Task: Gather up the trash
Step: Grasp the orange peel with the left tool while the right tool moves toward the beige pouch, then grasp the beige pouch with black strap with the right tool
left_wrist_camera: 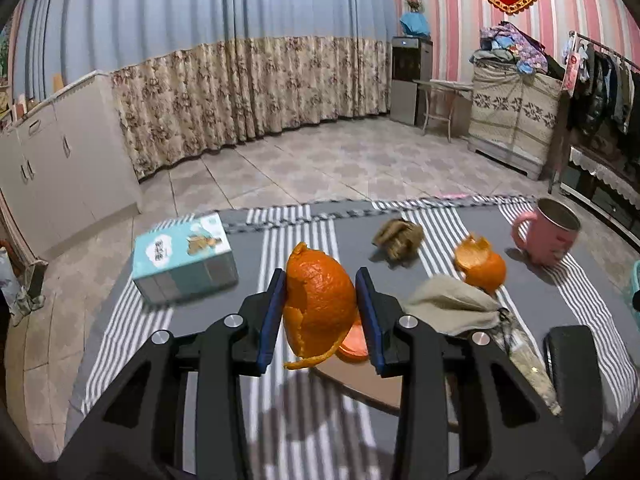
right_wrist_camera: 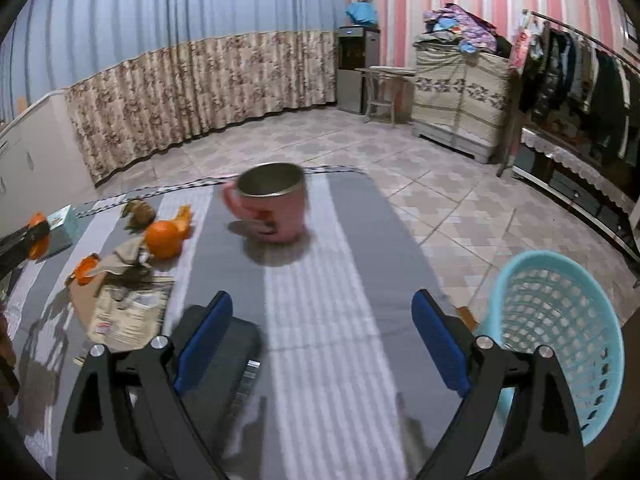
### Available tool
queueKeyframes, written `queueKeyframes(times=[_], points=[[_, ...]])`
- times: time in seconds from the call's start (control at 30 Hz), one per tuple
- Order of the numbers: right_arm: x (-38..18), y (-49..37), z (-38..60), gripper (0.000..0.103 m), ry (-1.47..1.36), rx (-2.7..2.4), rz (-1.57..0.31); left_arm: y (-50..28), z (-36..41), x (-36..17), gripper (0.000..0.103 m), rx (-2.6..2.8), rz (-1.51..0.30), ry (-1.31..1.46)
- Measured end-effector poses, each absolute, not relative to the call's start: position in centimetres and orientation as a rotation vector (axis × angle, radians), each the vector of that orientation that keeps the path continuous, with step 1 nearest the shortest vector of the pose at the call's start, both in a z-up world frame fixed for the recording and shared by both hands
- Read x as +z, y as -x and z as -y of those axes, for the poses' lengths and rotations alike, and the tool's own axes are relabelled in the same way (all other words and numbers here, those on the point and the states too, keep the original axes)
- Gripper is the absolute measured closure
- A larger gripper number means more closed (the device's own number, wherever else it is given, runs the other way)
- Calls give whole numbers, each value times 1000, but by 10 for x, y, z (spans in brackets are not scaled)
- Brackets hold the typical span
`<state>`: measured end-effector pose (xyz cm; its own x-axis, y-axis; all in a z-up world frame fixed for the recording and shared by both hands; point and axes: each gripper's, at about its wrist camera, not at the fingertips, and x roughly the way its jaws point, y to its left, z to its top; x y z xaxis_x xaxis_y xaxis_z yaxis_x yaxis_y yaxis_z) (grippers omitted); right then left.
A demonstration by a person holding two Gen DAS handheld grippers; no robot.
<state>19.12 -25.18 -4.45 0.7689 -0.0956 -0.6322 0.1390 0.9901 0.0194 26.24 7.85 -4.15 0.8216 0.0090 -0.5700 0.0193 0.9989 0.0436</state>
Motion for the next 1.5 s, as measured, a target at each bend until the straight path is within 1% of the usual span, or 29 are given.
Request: queueKeyframes(times=[0.27, 0.63, 0.67, 0.77, 0.83, 0.93, 1.0, 1.07, 1.1, 1.2, 1.27, 1.5], points=[[-45, -226, 178, 14, -29, -48, -702, -279, -97, -47, 68, 1, -592, -24], [-72, -280, 99, 15, -1, 35, -789, -284, -122, -56, 68, 48, -594, -5], [-73, -284, 97, 17, -11, 42, -795, -283, -123, -56, 68, 51, -594, -3], [-79, -295, 91, 32, -10, 62, -825, -283, -127, -56, 68, 47, -595, 22], [-87, -303, 88, 34, -6, 72, -867, -282, -127, -56, 68, 46, -592, 27], [-95, -307, 85, 44, -16, 95, -901, -282, -126, -56, 68, 41, -592, 33], [-100, -306, 81, 65, -15, 133, -921, -281, -126, -57, 68, 38, -591, 39], [-103, -304, 80, 71, -13, 155, -925, -281, -126, -57, 68, 34, -591, 44], [-101, -302, 79, 83, -1, 152, -917, -281, -126, -58, 68, 32, -592, 44], [-94, -297, 81, 88, 11, 154, -884, -280, -124, -59, 68, 31, -593, 43], [-85, -291, 87, 89, 5, 150, -849, -280, -124, -59, 68, 30, -592, 46], [-51, -262, 118, 89, -11, 151, -766, -279, -123, -63, 68, 12, -600, 69]])
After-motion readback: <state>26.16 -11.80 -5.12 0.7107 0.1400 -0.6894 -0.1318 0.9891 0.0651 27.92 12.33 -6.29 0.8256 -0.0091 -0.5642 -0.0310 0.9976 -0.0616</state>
